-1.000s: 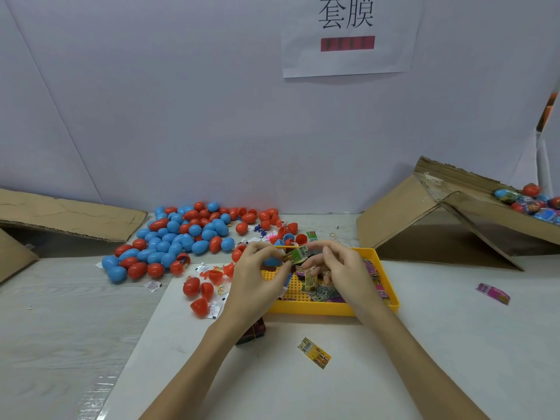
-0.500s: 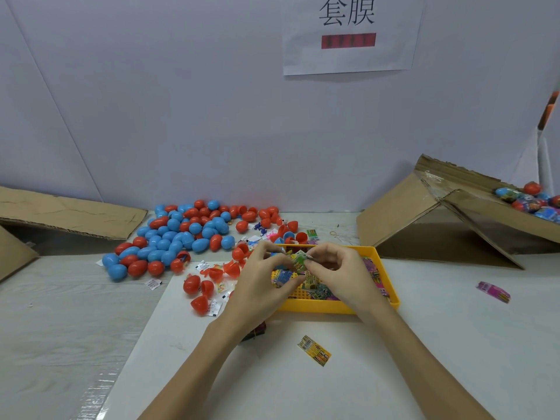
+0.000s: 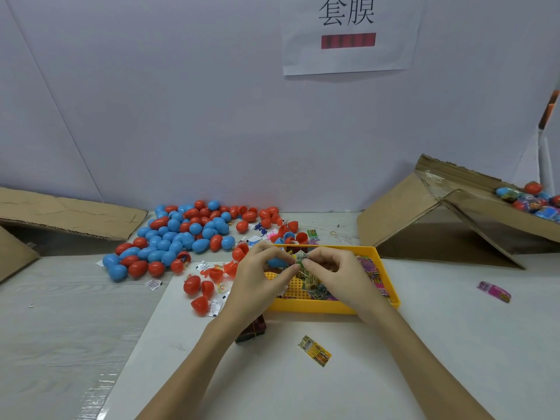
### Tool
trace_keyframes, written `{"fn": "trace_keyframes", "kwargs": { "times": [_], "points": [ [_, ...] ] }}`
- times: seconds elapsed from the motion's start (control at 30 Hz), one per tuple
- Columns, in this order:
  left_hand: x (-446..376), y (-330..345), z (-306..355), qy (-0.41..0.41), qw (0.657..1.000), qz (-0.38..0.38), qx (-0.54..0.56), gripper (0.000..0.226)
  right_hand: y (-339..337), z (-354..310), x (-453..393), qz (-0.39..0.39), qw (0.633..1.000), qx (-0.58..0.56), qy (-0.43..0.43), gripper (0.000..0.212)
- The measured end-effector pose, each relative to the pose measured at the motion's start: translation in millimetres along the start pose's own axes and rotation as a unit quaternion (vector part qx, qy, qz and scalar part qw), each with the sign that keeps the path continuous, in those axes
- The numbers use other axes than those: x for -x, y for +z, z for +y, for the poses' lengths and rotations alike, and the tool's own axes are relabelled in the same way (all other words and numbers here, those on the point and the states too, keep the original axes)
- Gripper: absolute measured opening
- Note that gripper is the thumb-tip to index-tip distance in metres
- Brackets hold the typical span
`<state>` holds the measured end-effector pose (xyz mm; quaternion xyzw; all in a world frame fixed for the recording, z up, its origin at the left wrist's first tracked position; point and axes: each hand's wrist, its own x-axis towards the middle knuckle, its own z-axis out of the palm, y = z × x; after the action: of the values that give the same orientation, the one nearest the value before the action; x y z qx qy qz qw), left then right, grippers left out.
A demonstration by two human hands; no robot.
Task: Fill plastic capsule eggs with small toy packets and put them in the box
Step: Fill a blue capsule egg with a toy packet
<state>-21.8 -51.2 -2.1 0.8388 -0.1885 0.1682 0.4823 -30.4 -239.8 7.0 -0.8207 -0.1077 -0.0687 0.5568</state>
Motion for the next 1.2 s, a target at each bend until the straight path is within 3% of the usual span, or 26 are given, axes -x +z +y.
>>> {"fn": "trace_keyframes", "kwargs": {
  "times": [0.37, 1.2],
  "points": [
    [0.3, -1.4, 2.0, -0.019, 0.995, -0.015, 0.092, 0.036, 1.3, 6.9, -2.3, 0.075, 0.996, -0.004, 0.044, 0.033],
    [3.3, -1.9, 5.6, 0.011, 0.998, -0.033, 0.051, 0.04, 6.5, 7.2, -1.3, 0.072, 0.996, 0.045, 0.012, 0.042]
  ]
}}
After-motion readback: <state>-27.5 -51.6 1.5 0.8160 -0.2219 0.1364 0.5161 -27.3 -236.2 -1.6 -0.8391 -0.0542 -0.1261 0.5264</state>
